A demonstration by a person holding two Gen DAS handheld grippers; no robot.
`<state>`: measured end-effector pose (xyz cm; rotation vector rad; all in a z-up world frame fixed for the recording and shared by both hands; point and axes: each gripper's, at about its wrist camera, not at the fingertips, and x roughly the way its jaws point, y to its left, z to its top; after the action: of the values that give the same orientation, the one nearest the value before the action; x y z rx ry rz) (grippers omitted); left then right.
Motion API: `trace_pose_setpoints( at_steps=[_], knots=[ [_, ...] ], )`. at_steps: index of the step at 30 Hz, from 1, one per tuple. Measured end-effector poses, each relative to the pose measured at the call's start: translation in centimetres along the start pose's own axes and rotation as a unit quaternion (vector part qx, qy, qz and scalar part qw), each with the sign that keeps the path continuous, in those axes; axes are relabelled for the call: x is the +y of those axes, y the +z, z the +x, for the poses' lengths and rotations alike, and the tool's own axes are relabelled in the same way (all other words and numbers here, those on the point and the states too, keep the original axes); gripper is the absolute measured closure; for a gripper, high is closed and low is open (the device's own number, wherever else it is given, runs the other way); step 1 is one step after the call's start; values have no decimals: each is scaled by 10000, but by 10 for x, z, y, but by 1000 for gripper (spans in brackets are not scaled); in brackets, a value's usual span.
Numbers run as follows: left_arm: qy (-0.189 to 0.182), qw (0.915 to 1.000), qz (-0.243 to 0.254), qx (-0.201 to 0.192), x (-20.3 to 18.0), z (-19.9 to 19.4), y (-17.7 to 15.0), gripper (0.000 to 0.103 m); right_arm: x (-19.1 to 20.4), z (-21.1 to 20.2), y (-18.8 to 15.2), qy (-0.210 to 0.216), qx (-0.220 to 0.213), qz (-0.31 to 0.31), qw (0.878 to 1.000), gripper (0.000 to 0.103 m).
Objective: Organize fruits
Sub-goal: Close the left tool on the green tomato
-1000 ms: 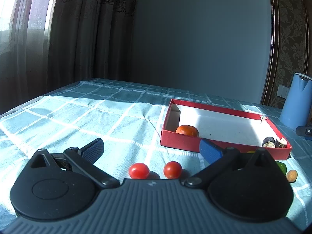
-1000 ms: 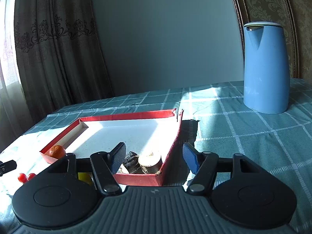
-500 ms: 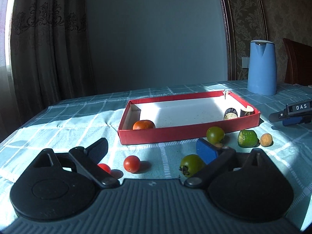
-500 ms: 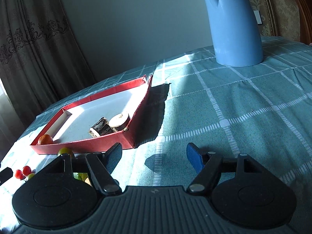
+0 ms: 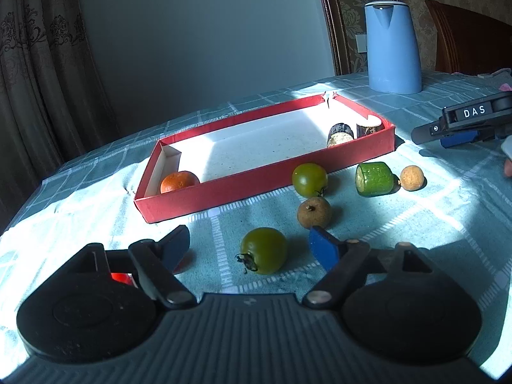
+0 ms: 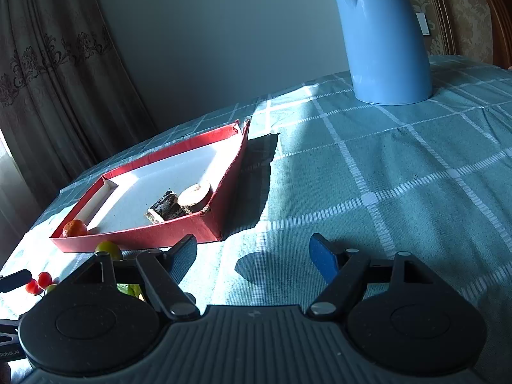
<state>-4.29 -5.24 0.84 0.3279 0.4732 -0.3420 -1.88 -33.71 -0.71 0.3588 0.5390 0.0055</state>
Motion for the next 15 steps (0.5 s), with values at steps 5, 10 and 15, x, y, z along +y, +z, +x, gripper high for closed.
trace_pose_setpoints(
  at_steps=[5, 10, 15],
  knots=[
    [-96, 9996, 64, 260, -3, 9, 1, 51, 0, 0, 0, 2, 2, 4, 10000, 25],
    [-176, 9993, 82, 323, -5, 12, 1, 70, 0, 1, -1, 8, 17, -2, 10000, 24],
    [-110, 9994, 1, 343, -6, 12, 3, 72, 0, 1, 0, 4, 15, -1, 10000, 24]
  ],
)
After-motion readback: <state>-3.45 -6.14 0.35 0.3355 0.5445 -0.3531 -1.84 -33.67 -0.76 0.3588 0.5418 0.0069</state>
